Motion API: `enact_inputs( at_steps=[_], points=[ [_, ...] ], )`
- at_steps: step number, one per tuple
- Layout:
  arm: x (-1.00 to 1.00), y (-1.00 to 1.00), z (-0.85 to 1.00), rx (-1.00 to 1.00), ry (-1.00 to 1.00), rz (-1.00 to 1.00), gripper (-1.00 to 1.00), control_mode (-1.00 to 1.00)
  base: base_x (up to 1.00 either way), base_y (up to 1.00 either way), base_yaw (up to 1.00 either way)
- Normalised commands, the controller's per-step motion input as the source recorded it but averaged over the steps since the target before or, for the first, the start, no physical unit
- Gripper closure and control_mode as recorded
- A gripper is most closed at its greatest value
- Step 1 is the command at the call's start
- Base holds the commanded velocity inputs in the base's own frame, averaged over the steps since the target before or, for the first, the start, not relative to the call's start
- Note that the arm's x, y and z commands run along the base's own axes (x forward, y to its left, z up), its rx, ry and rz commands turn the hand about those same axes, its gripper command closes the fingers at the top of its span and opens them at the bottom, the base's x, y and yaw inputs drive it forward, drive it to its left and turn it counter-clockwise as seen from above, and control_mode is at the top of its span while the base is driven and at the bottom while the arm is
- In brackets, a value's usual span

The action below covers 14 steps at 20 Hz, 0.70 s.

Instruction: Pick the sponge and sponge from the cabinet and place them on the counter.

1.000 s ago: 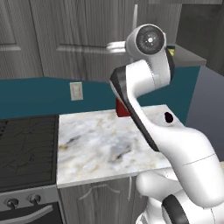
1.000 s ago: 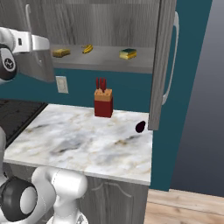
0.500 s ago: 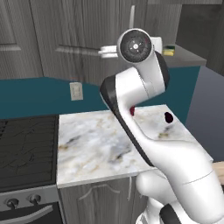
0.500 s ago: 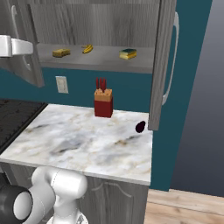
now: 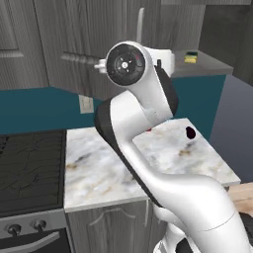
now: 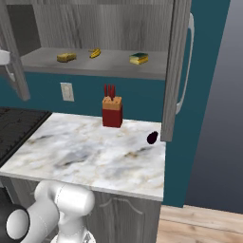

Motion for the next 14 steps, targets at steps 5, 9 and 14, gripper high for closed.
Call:
enact_inputs(
  at_steps=[5,9,14],
  points=[
    [-0.13,0.91,-0.37,0.00,0.02,-0.05,-1.00,-1.00,0.00,0.00,0.00],
    [-0.18,0.54,-0.20,0.00,0.00,-0.03,-1.00,-1.00,0.00,0.00,0.00],
    [-0.36,0.18,-0.07,0.00,0.00,-0.01,-1.00,-1.00,0.00,0.00,0.00]
  ],
)
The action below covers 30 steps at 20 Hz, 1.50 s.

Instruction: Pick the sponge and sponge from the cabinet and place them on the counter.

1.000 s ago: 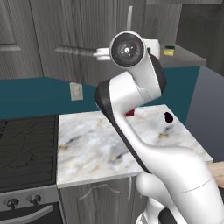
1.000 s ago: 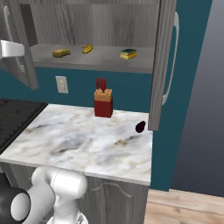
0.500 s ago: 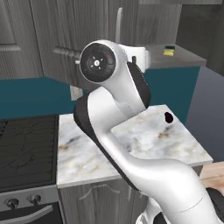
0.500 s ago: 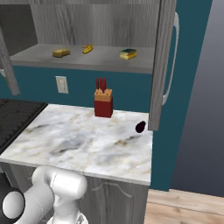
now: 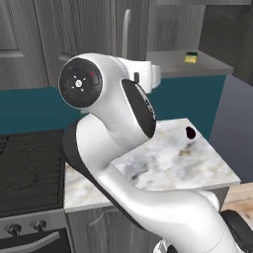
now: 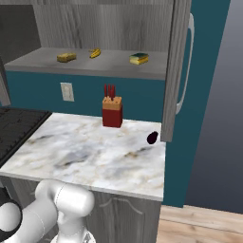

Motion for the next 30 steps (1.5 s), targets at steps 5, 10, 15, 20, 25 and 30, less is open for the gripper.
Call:
enact_inputs(
  at_steps=[5,10,15,20,25,30],
  points=[
    [-0.50,0.03,0.00,0.03,0.00,0.00,-1.00,-1.00,0.00,0.00,0.00],
    [-0.43,-0.16,0.00,0.12,0.00,0.00,-1.00,-1.00,0.00,0.00,0.00],
    [-0.43,-0.20,0.00,0.18,0.00,0.00,-1.00,-1.00,0.00,0.00,0.00],
    [-0.40,-0.32,0.02,0.20,0.00,0.00,-1.00,-1.00,0.00,0.00,0.00],
    [-0.29,-0.32,0.00,0.19,0.00,0.00,-1.00,-1.00,0.00,0.00,0.00],
    [-0.01,-0.36,0.01,0.21,0.00,0.00,-1.00,-1.00,0.00,0.00,0.00]
  ],
)
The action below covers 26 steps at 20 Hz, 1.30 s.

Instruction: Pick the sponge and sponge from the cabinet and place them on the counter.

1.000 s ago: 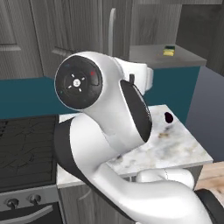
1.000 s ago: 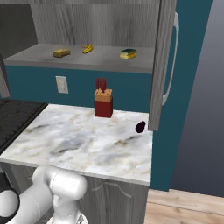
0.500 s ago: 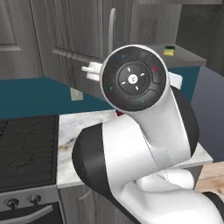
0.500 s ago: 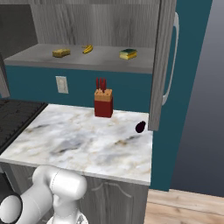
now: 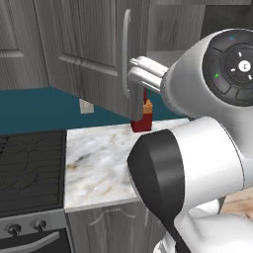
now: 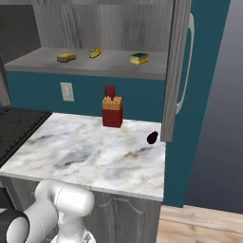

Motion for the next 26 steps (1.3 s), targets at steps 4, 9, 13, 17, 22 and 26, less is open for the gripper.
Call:
enact_inputs(
  at_steps=[4,9,13,17,22,26],
  points=[
    [0.00,-0.54,0.00,0.31,0.00,0.00,-1.00,-1.00,0.00,0.00,0.00],
    [0.00,-0.62,0.00,0.44,0.04,0.00,-1.00,-1.00,0.00,0.00,0.00],
    [0.00,-0.44,-0.03,0.40,0.05,0.00,-1.00,-1.00,0.00,0.00,0.00],
    [0.01,-0.12,-0.19,0.24,0.04,0.00,-1.00,-1.00,0.00,0.00,0.00],
    [0.06,0.00,-0.19,0.20,0.02,0.03,-1.00,-1.00,0.00,0.00,0.00],
    [0.05,-0.15,0.00,0.29,0.00,0.06,-1.00,-1.00,0.00,0.00,0.00]
  ],
)
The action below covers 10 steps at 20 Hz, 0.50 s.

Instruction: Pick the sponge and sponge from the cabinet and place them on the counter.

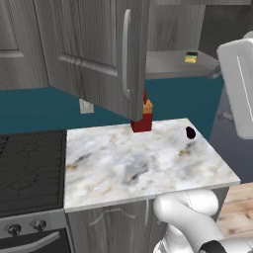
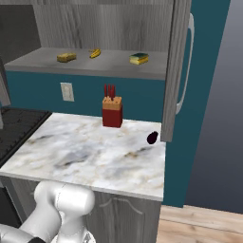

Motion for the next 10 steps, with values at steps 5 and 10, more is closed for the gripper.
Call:
enact_inputs(
  at_steps=[5,10],
  points=[
    [0.12,-0.20,0.00,0.28,0.00,0.10,-1.00,-1.00,0.00,0.00,0.00],
    [0.24,-0.03,-0.02,0.24,0.01,0.07,-1.00,-1.00,0.00,0.00,0.00]
  ],
)
